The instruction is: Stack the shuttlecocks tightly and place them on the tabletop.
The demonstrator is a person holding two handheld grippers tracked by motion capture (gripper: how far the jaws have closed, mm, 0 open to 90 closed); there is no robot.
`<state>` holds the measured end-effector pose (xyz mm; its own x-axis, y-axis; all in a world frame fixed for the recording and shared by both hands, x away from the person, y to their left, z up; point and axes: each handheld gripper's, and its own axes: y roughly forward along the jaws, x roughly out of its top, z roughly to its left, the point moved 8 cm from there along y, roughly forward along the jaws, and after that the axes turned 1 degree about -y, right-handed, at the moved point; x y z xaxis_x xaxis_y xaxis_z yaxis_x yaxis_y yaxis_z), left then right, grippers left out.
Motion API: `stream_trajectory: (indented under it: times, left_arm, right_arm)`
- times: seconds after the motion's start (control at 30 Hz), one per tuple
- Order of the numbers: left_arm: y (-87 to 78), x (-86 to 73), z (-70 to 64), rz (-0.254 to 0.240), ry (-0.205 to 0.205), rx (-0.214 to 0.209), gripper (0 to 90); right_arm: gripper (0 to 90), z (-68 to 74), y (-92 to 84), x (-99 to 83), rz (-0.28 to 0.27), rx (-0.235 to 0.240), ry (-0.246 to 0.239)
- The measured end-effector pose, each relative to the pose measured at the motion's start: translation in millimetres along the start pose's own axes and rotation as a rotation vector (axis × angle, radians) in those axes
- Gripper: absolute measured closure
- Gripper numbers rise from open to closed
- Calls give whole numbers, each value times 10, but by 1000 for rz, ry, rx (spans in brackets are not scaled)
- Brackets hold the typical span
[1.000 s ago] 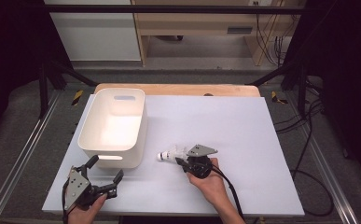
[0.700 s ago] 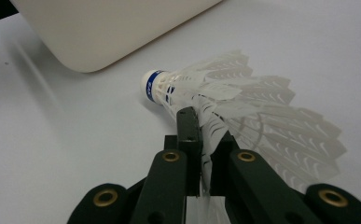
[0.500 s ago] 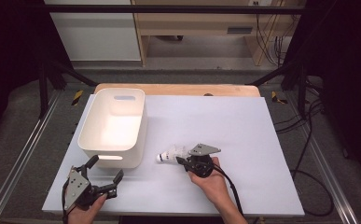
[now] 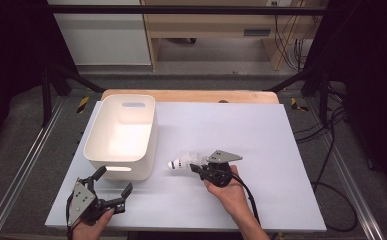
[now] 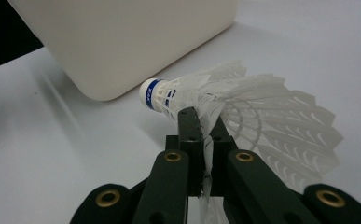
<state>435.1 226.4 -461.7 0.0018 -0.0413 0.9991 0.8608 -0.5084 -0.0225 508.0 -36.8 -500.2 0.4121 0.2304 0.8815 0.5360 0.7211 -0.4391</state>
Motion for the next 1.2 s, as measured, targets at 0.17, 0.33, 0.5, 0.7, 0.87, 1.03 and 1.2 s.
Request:
stream_trajectory:
  times: [0.17, 0.33, 0.5, 0.7, 0.87, 1.03, 1.2]
  left_arm:
    - [8, -5, 0, 3, 2, 0, 11]
    - [10, -7, 3, 4, 3, 3, 11]
    - [8, -10, 18, 3, -1, 6, 11]
    - [-4, -11, 27, 3, -2, 9, 11]
    - [1, -20, 30, 7, 1, 12, 11]
    - [3, -20, 31, 10, 7, 16, 11]
    - [-5, -19, 28, 10, 9, 16, 11]
  right_arm:
    - [891, -29, -72, 130, -21, -2, -4]
    - [892, -49, -142, 281, -41, -4, -16]
    - [893, -67, -166, 409, -47, -9, -32]
    - [893, -90, -200, 577, -61, -19, -45]
    - [893, -60, -249, 764, -78, -24, -81]
    - [893, -5, -256, 972, -87, -23, -125]
    - [894, 15, -227, 1172, -93, -31, -143]
